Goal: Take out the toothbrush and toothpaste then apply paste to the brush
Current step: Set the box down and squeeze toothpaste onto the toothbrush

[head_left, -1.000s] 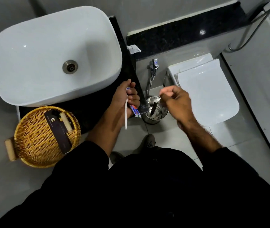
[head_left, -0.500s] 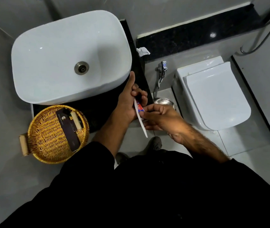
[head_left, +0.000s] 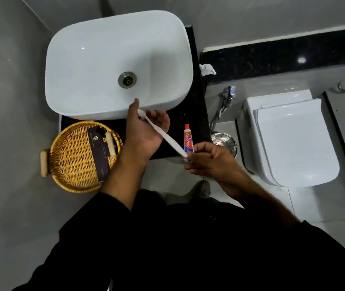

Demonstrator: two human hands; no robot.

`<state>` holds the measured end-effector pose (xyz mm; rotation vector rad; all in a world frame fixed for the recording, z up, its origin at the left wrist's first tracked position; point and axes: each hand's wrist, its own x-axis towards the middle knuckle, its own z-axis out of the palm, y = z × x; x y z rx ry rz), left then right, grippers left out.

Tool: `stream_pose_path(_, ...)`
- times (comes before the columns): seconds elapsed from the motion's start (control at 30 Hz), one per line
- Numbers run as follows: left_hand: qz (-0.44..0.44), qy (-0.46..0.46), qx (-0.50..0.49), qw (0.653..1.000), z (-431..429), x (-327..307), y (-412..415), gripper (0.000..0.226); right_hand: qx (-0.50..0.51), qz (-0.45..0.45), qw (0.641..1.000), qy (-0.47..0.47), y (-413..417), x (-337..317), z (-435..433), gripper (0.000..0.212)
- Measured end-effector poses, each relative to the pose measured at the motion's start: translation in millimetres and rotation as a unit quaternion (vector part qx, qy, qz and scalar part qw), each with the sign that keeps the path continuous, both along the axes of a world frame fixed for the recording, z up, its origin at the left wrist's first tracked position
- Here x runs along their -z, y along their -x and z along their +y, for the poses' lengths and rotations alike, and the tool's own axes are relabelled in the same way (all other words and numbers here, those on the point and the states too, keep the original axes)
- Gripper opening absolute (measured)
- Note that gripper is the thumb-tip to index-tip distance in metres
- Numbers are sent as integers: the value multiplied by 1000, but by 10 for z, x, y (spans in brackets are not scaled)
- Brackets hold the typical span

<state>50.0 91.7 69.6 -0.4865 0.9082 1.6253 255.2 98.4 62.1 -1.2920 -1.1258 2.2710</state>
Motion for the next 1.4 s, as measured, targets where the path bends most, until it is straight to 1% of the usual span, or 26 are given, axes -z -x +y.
stream_pose_path(0.2, 17, 15, 49, 999, -385, -30, 190, 23, -12, 1, 1000, -23, 335, -27, -19, 19)
stream_pose_path(0.3, 30, 41, 74, 996, -606, -71, 353, 23, -16, -3, 1000, -17, 577, -47, -97, 14)
stream_pose_path(0.37, 53, 44, 78, 995, -768, -89, 537, 23, -9, 1, 1000, -12, 773, -23, -216, 9)
stream_pose_path(0.47, 97, 49, 99, 989, -1011, -57, 788, 24, -11, 9, 1000, 2, 1037, 61, -441, 9)
stream_pose_path(0.53, 130, 67, 104, 984, -1190, 0, 948, 26, -12, -10, 1000, 5, 1218, 116, -614, 9)
stream_pose_path(0.6, 157, 89, 91, 979, -1348, 73, 1131, 21, -14, -36, 999, -4, 1383, 175, -759, 8)
stream_pose_path(0.63, 163, 107, 80, 978, -1425, 115, 1245, 22, -19, -44, 999, -6, 1481, 211, -836, 10)
stream_pose_path(0.73, 170, 165, 62, 970, -1628, 294, 1601, 39, -33, -54, 998, -16, 1799, 319, -1076, 9)
stream_pose_path(0.83, 168, 208, 61, 962, -1793, 447, 1931, 42, -39, -91, 994, -52, 2190, 450, -1250, 14)
stream_pose_path(0.93, 177, 247, 76, 950, -1865, 570, 2098, 37, -61, -143, 984, -89, 2531, 572, -1353, 14)
stream_pose_path(1.03, 197, 273, 90, 937, -1873, 679, 2129, 20, -76, -183, 972, -123, 2805, 748, -1423, 9)
stream_pose_path(1.1, 202, 280, 90, 934, -1860, 749, 2106, 13, -102, -223, 956, -159, 2924, 871, -1452, 9)
stream_pose_path(1.2, 230, 310, 99, 917, -1838, 845, 2088, 21, -126, -269, 933, -202, 3025, 1012, -1479, 13)
stream_pose_path(1.3, 246, 336, 90, 905, -1836, 895, 2061, 26, -125, -287, 922, -228, 3044, 1085, -1508, 6)
stream_pose_path(1.4, 258, 360, 96, 891, -1833, 946, 2024, 32, -158, -305, 894, -288, 3022, 1108, -1519, 5)
